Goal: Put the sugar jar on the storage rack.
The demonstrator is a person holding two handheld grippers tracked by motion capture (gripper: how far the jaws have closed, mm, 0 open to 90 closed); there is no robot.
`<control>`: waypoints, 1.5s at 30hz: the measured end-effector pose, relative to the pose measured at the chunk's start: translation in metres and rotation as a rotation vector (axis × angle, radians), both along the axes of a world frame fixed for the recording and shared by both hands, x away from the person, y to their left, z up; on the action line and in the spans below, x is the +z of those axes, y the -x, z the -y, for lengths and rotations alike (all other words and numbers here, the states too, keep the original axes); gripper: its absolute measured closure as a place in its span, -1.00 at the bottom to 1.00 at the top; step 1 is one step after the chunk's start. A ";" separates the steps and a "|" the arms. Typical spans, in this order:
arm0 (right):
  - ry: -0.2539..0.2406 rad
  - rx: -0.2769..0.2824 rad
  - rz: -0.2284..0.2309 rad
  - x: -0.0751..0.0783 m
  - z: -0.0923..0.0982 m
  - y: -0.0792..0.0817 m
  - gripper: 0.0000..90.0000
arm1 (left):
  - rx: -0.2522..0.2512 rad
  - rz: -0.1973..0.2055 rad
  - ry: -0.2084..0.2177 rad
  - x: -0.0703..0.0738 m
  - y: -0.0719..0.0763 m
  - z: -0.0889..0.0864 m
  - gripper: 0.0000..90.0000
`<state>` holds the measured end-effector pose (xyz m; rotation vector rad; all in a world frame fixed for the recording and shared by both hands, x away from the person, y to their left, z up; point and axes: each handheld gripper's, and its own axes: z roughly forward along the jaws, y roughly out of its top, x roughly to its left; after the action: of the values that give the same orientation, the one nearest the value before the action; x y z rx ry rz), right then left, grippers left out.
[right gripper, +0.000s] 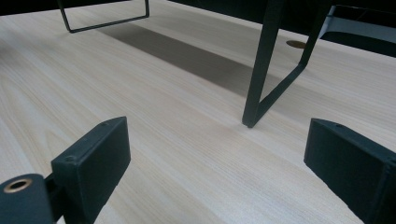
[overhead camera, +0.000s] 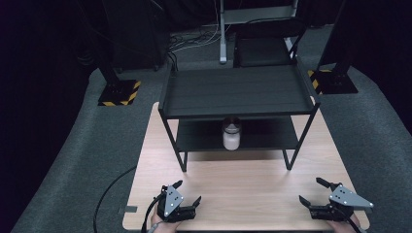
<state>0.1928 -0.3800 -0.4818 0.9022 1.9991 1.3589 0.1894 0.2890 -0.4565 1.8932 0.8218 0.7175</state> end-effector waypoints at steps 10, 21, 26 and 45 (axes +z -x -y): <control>0.004 -0.008 -0.002 0.000 0.001 0.002 -0.86 | 0.001 -0.012 0.016 -0.001 -0.004 -0.002 -0.69; 0.006 -0.009 -0.003 0.000 0.001 0.003 -0.86 | -0.007 -0.017 0.007 0.000 -0.004 0.000 -0.69; 0.007 -0.008 -0.003 0.000 0.000 0.002 -0.86 | -0.008 -0.019 0.008 0.000 -0.004 -0.001 -0.69; 0.008 -0.006 -0.004 0.000 0.000 0.002 -0.86 | -0.011 -0.022 0.007 0.000 -0.005 -0.001 -0.69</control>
<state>0.1909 -0.3801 -0.4815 0.9077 2.0020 1.3452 0.1941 0.2903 -0.4563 1.9004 0.8265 0.6875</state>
